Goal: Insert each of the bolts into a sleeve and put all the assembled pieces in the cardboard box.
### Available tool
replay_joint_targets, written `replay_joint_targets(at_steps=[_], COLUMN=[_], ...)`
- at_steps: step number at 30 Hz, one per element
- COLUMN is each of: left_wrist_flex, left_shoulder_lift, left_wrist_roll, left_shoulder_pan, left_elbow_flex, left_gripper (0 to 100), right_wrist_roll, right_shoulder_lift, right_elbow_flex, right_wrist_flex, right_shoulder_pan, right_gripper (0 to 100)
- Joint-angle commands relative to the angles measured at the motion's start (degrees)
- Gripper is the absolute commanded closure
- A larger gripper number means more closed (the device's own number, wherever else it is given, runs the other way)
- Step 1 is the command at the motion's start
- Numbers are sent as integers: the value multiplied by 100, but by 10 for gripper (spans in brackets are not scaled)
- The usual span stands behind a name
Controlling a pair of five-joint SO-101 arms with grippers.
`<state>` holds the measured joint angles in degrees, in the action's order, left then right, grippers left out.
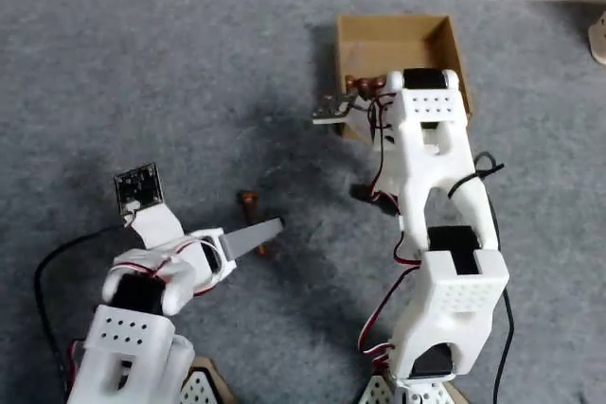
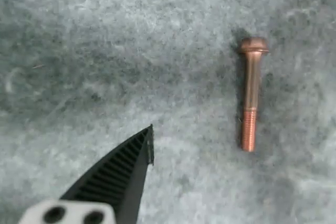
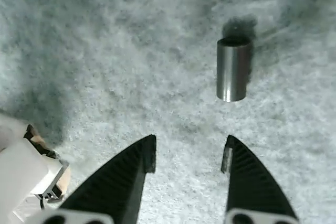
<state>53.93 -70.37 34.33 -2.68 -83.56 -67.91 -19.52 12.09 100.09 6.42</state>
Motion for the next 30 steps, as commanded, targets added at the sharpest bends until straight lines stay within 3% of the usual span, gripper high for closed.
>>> replay_joint_targets(at_steps=[1,11,20,30], left_wrist_flex=[-730,-1029,-1020,-1037], left_shoulder_lift=[-57,-57,-57,-57], left_wrist_roll=[440,923,905,905], left_shoulder_pan=[189,136,585,611], left_elbow_flex=[-215,-374,-48,-66], left_gripper=[405,418,760,726], right_wrist_roll=[-229,-396,-158,18], right_shoulder_lift=[303,312,303,40], right_elbow_flex=[-92,-1095,-1165,-1701], right_wrist_flex=[-4,-866,-1244,-2308], right_shoulder_pan=[-57,40,453,532], right_gripper=[808,808,808,808])
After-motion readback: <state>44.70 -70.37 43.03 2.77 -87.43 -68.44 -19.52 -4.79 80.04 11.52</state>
